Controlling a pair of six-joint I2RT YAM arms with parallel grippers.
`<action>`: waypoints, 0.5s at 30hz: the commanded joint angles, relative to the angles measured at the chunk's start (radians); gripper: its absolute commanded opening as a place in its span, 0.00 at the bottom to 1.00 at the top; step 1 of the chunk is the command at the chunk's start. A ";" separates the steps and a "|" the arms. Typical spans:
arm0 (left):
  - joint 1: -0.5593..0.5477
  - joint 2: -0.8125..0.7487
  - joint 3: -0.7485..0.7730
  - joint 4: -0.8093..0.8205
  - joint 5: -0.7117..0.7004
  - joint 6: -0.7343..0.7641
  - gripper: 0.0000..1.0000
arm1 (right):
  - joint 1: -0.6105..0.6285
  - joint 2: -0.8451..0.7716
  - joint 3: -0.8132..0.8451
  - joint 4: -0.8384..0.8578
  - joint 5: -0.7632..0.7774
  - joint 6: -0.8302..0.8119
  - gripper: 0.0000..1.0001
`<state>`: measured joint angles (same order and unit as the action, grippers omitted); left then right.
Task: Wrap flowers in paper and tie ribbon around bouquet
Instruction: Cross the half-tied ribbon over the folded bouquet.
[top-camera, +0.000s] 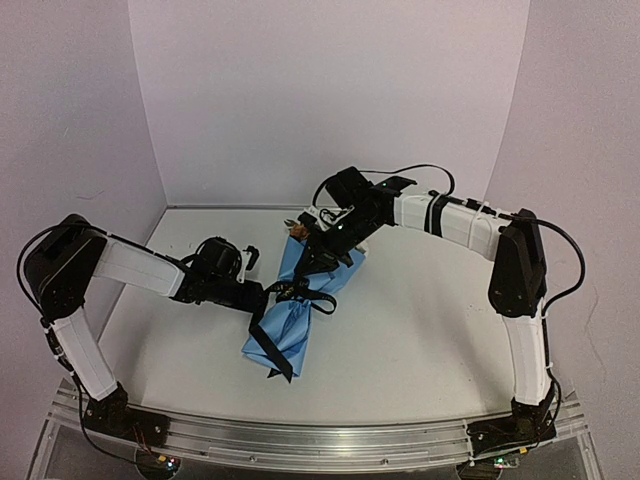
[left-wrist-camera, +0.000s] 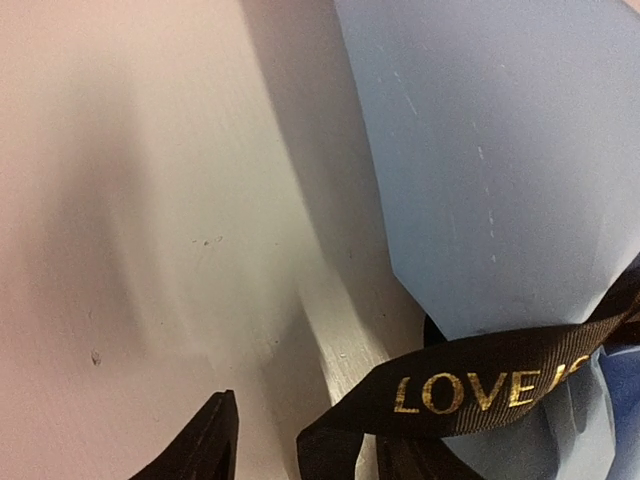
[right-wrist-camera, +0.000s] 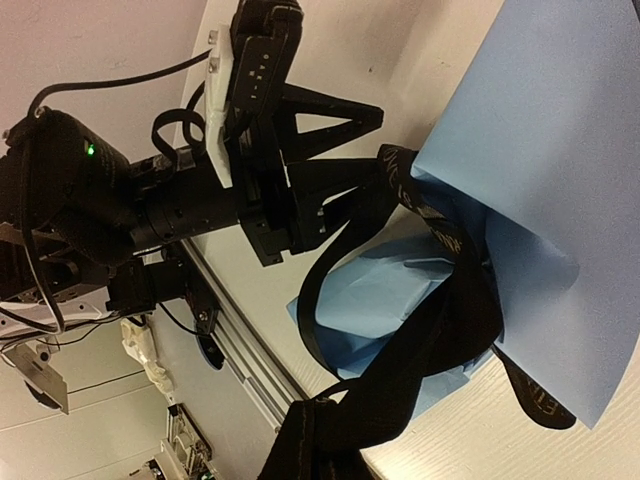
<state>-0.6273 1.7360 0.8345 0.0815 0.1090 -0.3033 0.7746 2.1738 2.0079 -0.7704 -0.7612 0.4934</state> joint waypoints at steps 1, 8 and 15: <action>0.001 0.013 0.048 0.083 0.083 0.044 0.37 | 0.008 0.005 0.025 0.020 -0.014 -0.028 0.00; 0.001 -0.095 0.086 -0.100 0.204 0.050 0.00 | 0.007 0.012 0.021 0.017 -0.009 -0.048 0.00; 0.000 -0.278 0.137 -0.330 0.450 -0.026 0.00 | -0.002 0.040 0.025 0.011 0.015 -0.081 0.00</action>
<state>-0.6273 1.5961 0.9065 -0.1129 0.3705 -0.2749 0.7753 2.1782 2.0079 -0.7704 -0.7587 0.4478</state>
